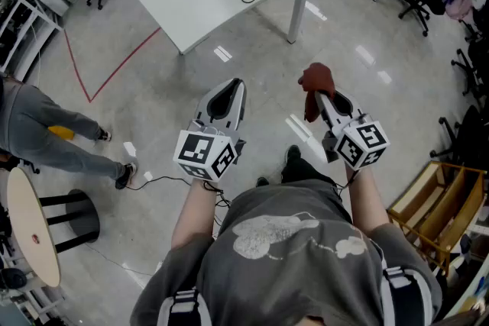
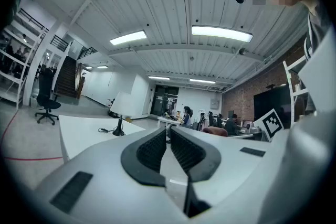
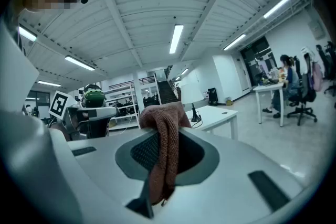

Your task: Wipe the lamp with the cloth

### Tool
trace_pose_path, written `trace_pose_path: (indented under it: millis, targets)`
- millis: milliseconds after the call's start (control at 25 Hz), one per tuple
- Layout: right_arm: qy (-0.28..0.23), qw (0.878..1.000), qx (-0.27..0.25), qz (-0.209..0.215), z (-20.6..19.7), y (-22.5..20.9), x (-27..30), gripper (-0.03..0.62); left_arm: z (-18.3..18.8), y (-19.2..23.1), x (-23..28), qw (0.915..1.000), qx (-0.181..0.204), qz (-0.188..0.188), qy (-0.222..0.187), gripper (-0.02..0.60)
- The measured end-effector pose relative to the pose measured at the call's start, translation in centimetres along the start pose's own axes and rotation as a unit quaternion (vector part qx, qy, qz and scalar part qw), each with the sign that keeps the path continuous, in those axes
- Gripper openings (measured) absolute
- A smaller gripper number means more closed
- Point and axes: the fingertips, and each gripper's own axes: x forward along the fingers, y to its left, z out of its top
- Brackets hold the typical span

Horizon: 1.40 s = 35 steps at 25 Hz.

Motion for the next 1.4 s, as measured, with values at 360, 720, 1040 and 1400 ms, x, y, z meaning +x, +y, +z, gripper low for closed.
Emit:
trace_pose_path:
  millis: [360,720,1040,1400]
  targets:
    - [-0.008,0.999,0.012,0.031,2.8,-8.0,8.5,0.058,1.0,3.3,9.9,0.9993,0.025,0.025,-0.006,0.010]
    - [-0.010,0.996,-0.009,0.084,8.6,-16.3,16.8,0.057,1.5,6.4,21.0,0.9961,0.043,0.076,-0.005,0.011]
    - [-0.002,0.992,-0.047,0.114,10.9,-20.9,21.7,0.057,0.5,8.2,27.0,0.9931,0.040,0.110,-0.014,0.025]
    - [0.011,0.990,-0.034,0.136,10.6,-21.3,24.3,0.058,0.2,9.4,29.0,0.9918,0.040,0.121,-0.002,0.084]
